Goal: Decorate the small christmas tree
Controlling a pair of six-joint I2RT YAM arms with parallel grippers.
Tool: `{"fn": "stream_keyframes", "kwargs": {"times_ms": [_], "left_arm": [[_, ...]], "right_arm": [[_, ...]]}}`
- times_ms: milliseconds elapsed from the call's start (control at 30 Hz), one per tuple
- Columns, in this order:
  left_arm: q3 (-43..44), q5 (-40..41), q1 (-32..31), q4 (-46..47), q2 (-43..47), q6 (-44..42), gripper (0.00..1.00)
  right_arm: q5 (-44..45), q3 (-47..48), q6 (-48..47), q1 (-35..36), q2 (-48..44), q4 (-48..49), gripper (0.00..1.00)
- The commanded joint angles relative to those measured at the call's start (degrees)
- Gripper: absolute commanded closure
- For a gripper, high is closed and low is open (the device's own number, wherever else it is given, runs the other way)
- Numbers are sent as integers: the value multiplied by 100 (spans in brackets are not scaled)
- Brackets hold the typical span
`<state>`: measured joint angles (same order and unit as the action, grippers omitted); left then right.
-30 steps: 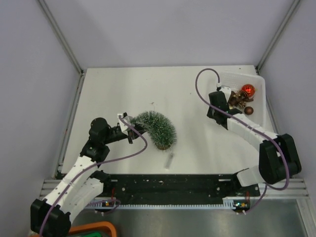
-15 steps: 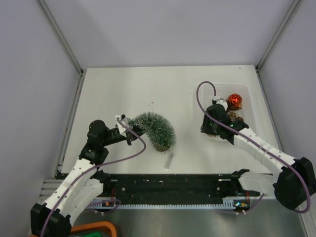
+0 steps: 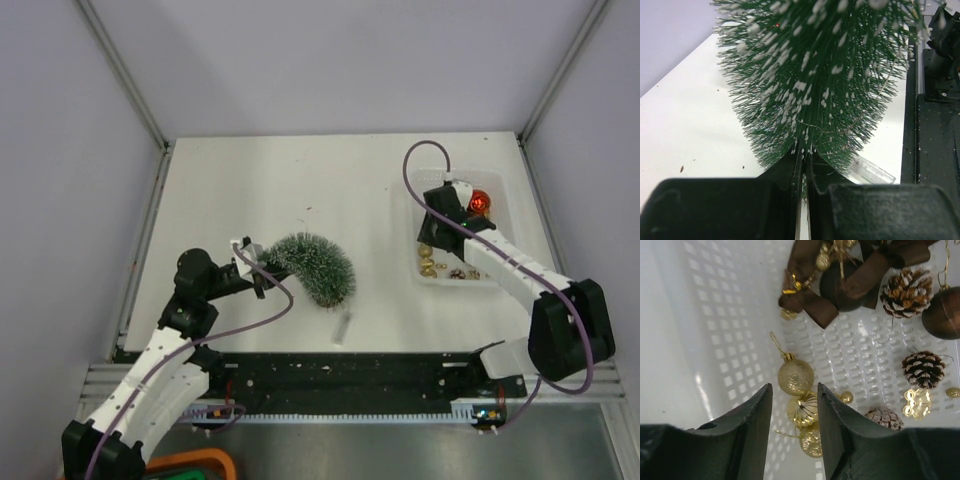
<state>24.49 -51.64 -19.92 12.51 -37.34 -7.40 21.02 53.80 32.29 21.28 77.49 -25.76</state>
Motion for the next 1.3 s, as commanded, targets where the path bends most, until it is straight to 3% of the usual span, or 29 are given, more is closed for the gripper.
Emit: {"fn": "stream_keyframes", "kwargs": {"times_ms": [0,300,467,700,867,1067,1267], "left_arm": [[-41,-171,32,129,78,89,93],[205,-285,32,103,-299,406,94],[469,-417,32,111,-756,564,94],[372,-479,32,638,-1135,722,94],[354,-531,32,700,-1117,889,94],[390,-575,32,533,-968,793,94],[390,-593,32,401,-819,582,94]], "right_arm": [[350,-308,-144,-132,309,326,60],[429,-485,-13,-703,890,782,44],[44,-177,40,-1143,1452,985,43],[-62,-168,110,-1187,1734,1442,46],[-150,-264,207,-1187,1375,1451,52],[-422,-291,330,-1187,399,1424,46],[-1204,-142,602,-1170,670,1355,41]]}}
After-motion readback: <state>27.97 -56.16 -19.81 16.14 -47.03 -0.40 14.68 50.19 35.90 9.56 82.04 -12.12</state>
